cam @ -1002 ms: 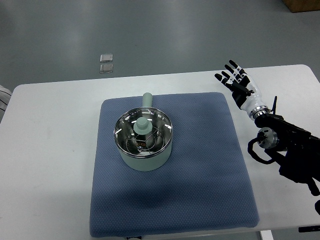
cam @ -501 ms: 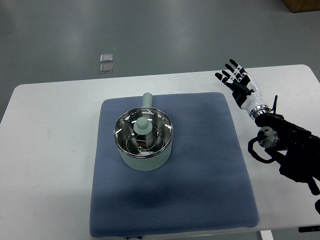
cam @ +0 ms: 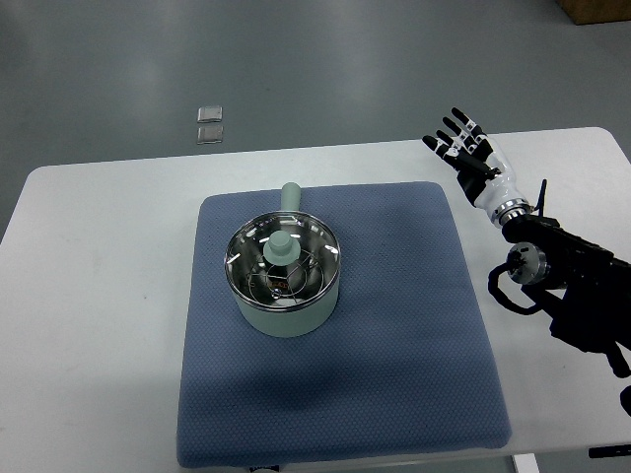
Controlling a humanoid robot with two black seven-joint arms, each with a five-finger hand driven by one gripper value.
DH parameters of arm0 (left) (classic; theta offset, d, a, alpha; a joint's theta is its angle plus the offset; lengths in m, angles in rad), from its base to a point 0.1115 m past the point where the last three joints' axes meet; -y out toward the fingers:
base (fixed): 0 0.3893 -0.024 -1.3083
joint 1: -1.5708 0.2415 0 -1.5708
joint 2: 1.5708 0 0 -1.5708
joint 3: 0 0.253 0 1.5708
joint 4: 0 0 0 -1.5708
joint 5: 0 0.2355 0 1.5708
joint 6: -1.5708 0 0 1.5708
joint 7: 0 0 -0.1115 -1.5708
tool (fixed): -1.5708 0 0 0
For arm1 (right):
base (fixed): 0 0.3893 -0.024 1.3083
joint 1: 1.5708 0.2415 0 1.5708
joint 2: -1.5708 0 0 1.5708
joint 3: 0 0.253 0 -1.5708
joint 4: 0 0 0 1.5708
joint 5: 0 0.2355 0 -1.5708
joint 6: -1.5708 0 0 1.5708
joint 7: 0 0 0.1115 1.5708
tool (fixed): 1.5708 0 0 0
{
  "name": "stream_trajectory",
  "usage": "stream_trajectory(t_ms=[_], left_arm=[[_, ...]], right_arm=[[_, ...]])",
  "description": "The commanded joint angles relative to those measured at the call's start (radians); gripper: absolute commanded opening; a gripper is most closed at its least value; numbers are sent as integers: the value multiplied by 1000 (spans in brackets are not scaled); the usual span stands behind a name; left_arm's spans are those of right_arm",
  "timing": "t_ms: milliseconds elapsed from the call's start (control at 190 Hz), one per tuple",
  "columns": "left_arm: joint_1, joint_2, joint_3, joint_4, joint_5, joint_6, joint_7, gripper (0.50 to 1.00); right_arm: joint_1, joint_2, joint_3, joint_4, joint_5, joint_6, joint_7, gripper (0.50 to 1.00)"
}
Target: Open lid and place right of pot
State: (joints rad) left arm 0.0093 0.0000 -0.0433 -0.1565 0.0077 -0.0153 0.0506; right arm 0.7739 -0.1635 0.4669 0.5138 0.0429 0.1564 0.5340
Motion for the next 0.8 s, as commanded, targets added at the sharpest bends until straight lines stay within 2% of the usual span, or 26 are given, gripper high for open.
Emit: stream_trajectory(t_ms=[0, 185, 190, 411, 538, 649, 701, 707, 717, 796], left_arm=[[0, 0, 0, 0, 0, 0, 0, 1000], [0, 0, -1, 0, 0, 0, 0, 1000], [0, 0, -1, 0, 0, 0, 0, 1000], [0, 0, 0, 0, 0, 0, 0, 1000], [0, 0, 0, 0, 0, 0, 0, 1000], [0, 0, -1, 0, 0, 0, 0, 1000], [0, 0, -1, 0, 0, 0, 0, 1000], [0, 0, -1, 0, 0, 0, 0, 1000], [0, 0, -1, 0, 0, 0, 0, 1000], [0, 0, -1, 0, 0, 0, 0, 1000]], right_arm=[[7, -2, -4, 2, -1, 2, 0, 926], [42, -7, -17, 11, -55, 5, 3, 926], [59, -10, -17, 18, -122, 5, 4, 926], [159, -82, -22, 74, -509, 26, -2, 924], [223, -140, -22, 138, -730, 68, -3, 921], [294, -194, -40, 204, -897, 155, -5, 913], [294, -194, -41, 204, -897, 155, -5, 913], [332, -209, -63, 239, -973, 187, -5, 913], [340, -212, -70, 247, -992, 192, -5, 913], [363, -222, -88, 265, -1037, 204, -3, 913]])
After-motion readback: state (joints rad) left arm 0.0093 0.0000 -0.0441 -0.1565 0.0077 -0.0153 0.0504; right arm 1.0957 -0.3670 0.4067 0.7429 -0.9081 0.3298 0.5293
